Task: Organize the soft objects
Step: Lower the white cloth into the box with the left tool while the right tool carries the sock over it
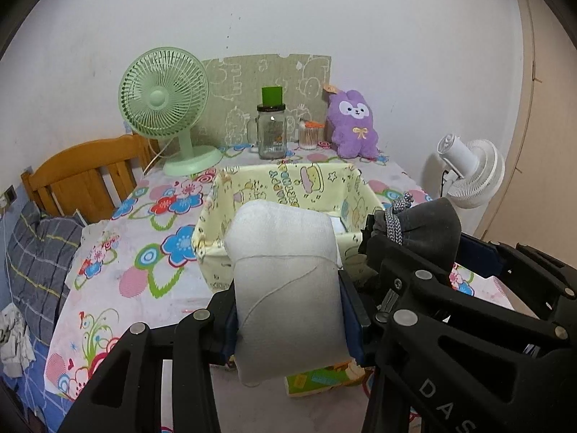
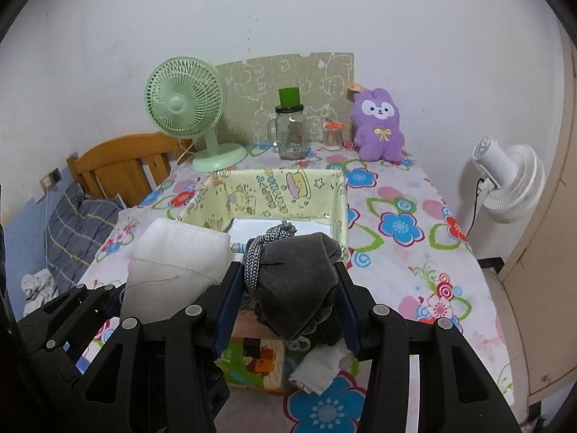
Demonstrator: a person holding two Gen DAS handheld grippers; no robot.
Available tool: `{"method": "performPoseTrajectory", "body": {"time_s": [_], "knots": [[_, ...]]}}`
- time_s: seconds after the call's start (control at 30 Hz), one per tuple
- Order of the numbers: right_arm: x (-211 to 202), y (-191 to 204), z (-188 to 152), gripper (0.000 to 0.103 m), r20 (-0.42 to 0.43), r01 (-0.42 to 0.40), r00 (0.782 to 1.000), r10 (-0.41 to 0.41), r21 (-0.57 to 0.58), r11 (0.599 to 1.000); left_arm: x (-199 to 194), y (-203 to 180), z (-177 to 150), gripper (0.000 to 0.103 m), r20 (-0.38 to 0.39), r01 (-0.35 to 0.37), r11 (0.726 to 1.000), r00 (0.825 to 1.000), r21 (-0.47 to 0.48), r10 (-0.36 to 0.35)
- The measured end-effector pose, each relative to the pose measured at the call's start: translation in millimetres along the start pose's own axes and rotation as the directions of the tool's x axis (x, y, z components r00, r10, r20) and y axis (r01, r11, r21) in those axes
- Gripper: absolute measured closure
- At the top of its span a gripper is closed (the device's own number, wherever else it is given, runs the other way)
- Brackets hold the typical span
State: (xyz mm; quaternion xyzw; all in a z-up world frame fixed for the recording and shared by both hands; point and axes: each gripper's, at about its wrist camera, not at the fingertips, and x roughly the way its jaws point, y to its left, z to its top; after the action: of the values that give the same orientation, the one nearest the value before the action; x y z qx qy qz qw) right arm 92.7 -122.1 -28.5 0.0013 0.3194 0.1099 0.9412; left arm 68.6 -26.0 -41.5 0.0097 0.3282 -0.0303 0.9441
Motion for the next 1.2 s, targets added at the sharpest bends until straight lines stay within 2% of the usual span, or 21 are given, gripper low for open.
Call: {"method": "performPoseTrajectory", "body": {"time_s": [0.63, 0.93, 1.2], "knots": [[3, -6, 41, 0.051, 0.028, 0.002, 1.000, -0.002, 0.005, 1.000, 5, -3, 40, 0.055, 0.035, -0.007, 1.000, 0.999, 0.011, 0.006], [18, -5, 57, 0.051, 0.032, -0.005, 0.999, 0.005, 0.000, 1.000, 18, 4, 54, 0.055, 0.042, -0.014, 1.000, 0.999, 0.007, 0.013], [50, -5, 69, 0.051, 0.017, -0.032, 0.999, 0.032, -0.001, 0.999, 47, 13, 65, 0.055, 0.020, -0.042, 0.999, 0.999, -0.006, 0.042]]}}
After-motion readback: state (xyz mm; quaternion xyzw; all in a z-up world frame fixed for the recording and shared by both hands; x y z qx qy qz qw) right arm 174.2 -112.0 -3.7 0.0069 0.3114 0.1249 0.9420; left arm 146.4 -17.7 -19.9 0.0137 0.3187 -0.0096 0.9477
